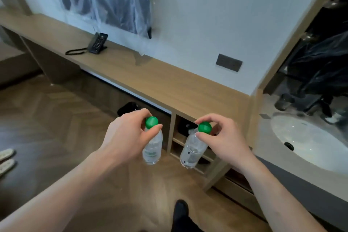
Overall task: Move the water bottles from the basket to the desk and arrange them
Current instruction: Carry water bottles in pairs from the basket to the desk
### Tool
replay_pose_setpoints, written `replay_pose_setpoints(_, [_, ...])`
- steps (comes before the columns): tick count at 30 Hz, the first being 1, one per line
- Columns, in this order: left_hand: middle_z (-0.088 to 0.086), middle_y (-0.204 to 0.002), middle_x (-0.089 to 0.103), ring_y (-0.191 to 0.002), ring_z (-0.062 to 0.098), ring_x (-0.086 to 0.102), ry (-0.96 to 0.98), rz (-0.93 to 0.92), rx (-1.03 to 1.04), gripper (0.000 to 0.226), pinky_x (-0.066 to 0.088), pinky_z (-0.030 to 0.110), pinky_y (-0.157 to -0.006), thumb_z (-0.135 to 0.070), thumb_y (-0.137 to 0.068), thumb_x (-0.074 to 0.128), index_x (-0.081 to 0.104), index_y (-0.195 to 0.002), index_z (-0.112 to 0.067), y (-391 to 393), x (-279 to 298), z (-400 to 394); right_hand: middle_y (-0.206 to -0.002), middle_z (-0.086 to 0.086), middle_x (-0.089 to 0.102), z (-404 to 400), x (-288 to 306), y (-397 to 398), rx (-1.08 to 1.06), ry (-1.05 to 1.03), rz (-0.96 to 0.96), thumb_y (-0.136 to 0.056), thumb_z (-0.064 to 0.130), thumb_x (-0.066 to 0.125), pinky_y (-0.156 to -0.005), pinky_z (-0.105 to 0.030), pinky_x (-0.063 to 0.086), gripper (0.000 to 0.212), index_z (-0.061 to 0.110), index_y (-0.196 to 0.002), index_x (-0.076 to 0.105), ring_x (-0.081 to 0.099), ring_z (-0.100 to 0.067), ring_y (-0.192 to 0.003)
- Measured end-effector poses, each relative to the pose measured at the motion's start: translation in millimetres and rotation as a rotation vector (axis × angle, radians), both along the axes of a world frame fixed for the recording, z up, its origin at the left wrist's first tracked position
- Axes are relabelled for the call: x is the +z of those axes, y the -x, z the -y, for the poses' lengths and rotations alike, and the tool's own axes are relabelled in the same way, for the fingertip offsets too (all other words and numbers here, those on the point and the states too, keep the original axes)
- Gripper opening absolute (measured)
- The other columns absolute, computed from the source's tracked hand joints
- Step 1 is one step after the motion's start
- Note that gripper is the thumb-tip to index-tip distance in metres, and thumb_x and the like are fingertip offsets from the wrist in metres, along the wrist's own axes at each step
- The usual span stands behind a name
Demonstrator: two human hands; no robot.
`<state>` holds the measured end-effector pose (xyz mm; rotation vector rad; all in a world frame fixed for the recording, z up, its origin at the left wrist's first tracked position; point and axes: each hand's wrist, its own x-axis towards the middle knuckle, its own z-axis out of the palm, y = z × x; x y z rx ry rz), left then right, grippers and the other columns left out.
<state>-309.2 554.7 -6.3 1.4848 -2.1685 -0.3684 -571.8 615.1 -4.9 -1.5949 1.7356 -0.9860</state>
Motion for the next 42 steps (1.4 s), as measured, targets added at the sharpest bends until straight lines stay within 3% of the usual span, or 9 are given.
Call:
replay_pose_setpoints(5, [-0.013,-0.067,0.059,-0.063,0.008,0.058,0.038,-0.056,0.157,0.028,0.042,0.027,-0.052,-0.059,-0.091,0.066,0.062,-0.09,-0.032,-55.5,7.5,70.2,-0.105,0.02,0.071,106.1,1.6,-48.6,0.154,-0.004,-0.004,-0.088,0.023,0.084,-0.059,-0.01,0.048,0.028,0.045,-0.101,0.073,0.062,-0.001,-0.076])
replay_pose_setpoints(9, [-0.011,-0.064,0.058,-0.062,0.01,0.058,0.068,-0.076,0.257,0.028,0.052,0.035,-0.053,-0.059,-0.09,0.066,0.063,-0.088,-0.031,-91.3,5.1,138.0,-0.101,0.019,0.072,190.5,-10.0,-82.7,0.247,-0.014,-0.015,-0.088,0.024,0.084,-0.059,-0.02,0.054,0.025,0.044,-0.099,0.073,0.063,-0.01,-0.077])
replay_pose_setpoints(14, [-0.01,-0.063,0.058,-0.063,0.008,0.057,0.05,-0.032,0.39,0.027,0.048,0.031,-0.054,-0.059,-0.09,0.067,0.061,-0.084,-0.033,-131.4,7.3,219.6,-0.098,0.019,0.072,297.4,-11.6,-119.3,0.374,-0.046,-0.036,-0.087,0.023,0.083,-0.064,-0.03,0.054,0.024,0.042,-0.098,0.074,0.063,-0.017,-0.078])
replay_pose_setpoints(22, [-0.012,-0.059,0.055,-0.059,0.01,0.055,0.103,-0.088,0.572,0.025,0.04,0.028,-0.053,-0.054,-0.089,0.072,0.061,-0.082,-0.033,-224.5,19.7,310.1,-0.098,0.02,0.07,451.1,4.7,-221.9,0.575,-0.005,-0.134,-0.084,0.029,0.086,-0.059,-0.013,0.045,0.02,0.04,-0.095,0.073,0.06,0.0,-0.073])
replay_pose_setpoints(26, [-0.013,-0.062,0.057,-0.061,0.009,0.057,0.118,-0.061,0.598,0.028,0.045,0.029,-0.054,-0.059,-0.089,0.069,0.061,-0.082,-0.034,-288.2,21.3,361.0,-0.097,0.023,0.07,515.9,4.5,-287.9,0.598,0.032,-0.136,-0.081,0.03,0.085,-0.062,-0.018,0.051,0.022,0.042,-0.096,0.072,0.062,-0.005,-0.076])
replay_pose_setpoints(31, [-0.012,-0.06,0.054,-0.061,0.009,0.055,0.115,-0.026,0.586,0.03,0.036,0.024,-0.054,-0.058,-0.089,0.069,0.059,-0.079,-0.032,-372.1,22.7,421.6,-0.098,0.025,0.07,574.5,2.2,-384.1,0.586,0.063,-0.1,-0.081,0.033,0.086,-0.069,-0.022,0.059,0.025,0.043,-0.099,0.072,0.066,-0.006,-0.085])
replay_pose_setpoints(36, [-0.012,-0.062,0.056,-0.06,0.011,0.056,0.112,-0.033,0.525,0.029,0.038,0.023,-0.056,-0.059,-0.089,0.069,0.06,-0.082,-0.032,-452.9,34.6,478.6,-0.099,0.027,0.07,623.4,5.8,-461.9,0.539,0.091,-0.077,-0.082,0.035,0.086,-0.076,-0.032,0.063,0.024,0.044,-0.099,0.072,0.066,-0.005,-0.096])
replay_pose_setpoints(42, [-0.014,-0.063,0.058,-0.059,0.01,0.058,0.089,-0.027,0.495,0.03,0.042,0.021,-0.056,-0.062,-0.088,0.068,0.062,-0.085,-0.033,-526.8,41.6,550.9,-0.101,0.024,0.069,682.6,16.2,-530.1,0.502,0.064,-0.069,-0.081,0.038,0.087,-0.071,-0.023,0.057,0.028,0.047,-0.101,0.071,0.065,-0.005,-0.089])
